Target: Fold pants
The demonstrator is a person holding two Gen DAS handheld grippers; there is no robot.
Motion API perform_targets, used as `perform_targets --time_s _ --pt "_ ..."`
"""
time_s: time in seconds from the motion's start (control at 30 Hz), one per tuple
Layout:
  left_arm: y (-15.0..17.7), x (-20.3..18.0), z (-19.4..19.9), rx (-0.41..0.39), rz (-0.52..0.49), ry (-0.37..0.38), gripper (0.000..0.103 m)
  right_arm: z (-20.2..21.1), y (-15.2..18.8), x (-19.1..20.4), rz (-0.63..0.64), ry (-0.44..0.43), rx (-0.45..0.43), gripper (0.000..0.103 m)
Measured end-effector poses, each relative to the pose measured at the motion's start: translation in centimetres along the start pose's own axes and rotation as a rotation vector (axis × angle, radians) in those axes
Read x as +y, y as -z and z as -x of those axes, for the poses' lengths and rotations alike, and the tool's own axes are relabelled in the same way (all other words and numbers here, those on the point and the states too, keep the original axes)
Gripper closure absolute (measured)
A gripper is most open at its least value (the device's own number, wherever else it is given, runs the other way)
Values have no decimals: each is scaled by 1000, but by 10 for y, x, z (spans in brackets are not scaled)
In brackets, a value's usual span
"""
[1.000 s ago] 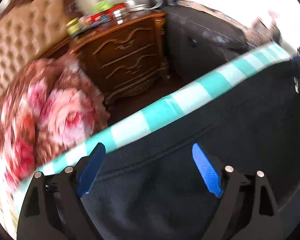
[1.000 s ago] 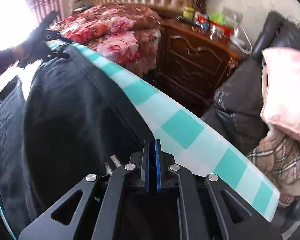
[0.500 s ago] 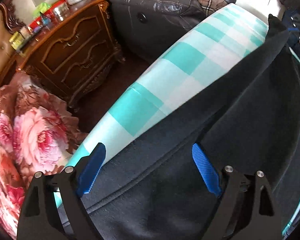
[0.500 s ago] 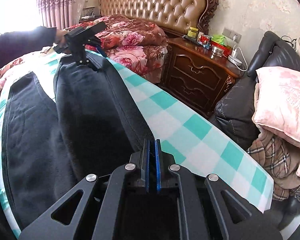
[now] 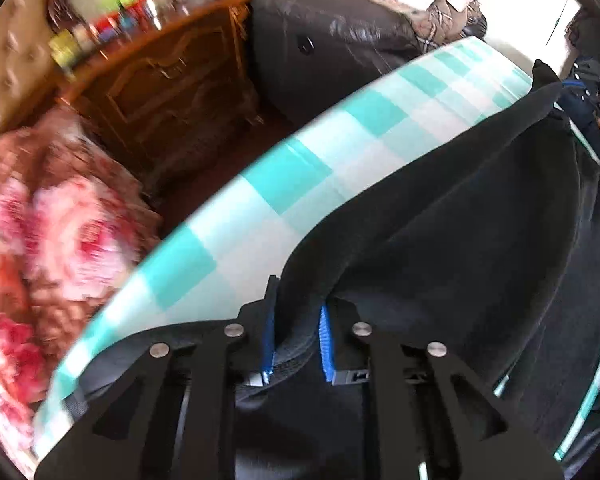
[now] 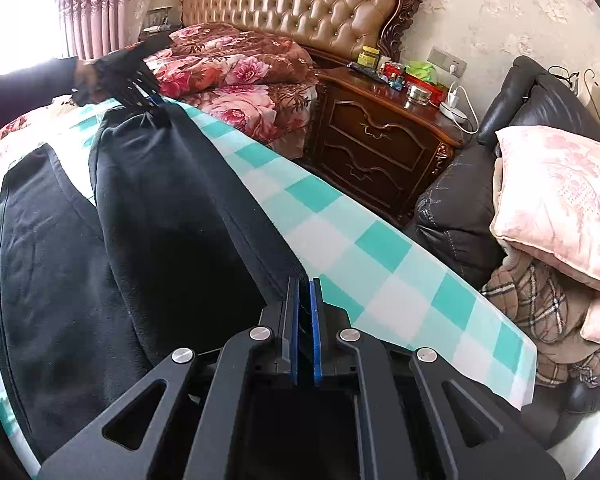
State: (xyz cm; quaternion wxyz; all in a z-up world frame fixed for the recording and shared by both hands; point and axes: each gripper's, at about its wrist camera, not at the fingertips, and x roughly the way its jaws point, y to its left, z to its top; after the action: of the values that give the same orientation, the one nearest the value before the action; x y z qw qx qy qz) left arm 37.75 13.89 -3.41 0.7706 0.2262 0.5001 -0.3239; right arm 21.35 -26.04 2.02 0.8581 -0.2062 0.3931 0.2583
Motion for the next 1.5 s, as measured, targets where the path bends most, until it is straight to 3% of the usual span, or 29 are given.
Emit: perform_targets --time_s 0.1,0.23,0.43,0.8,0.93,1.17,1.4,1.5 --pt "4 -26 38 -35 -49 -83 87 12 1 1 5 16 -3 96" --pt "15 -61 83 -53 -97 -134 87 37 5 8 21 23 -17 96" --pt "61 -139 133 -52 -179 -239 87 71 28 33 68 30 -35 96" --pt "158 -231 176 -165 -111 -340 88 145 80 103 132 85 -141 96" --pt "200 -267 165 -145 -104 -363 88 153 111 131 132 69 -132 96" --pt "260 -309 109 -96 -57 -378 88 127 173 170 21 15 -59 96" --pt "280 -316 82 -117 24 -378 88 115 208 182 -148 -40 -70 95" --pt "283 -316 84 -144 34 -397 84 130 215 175 -261 -53 -79 82"
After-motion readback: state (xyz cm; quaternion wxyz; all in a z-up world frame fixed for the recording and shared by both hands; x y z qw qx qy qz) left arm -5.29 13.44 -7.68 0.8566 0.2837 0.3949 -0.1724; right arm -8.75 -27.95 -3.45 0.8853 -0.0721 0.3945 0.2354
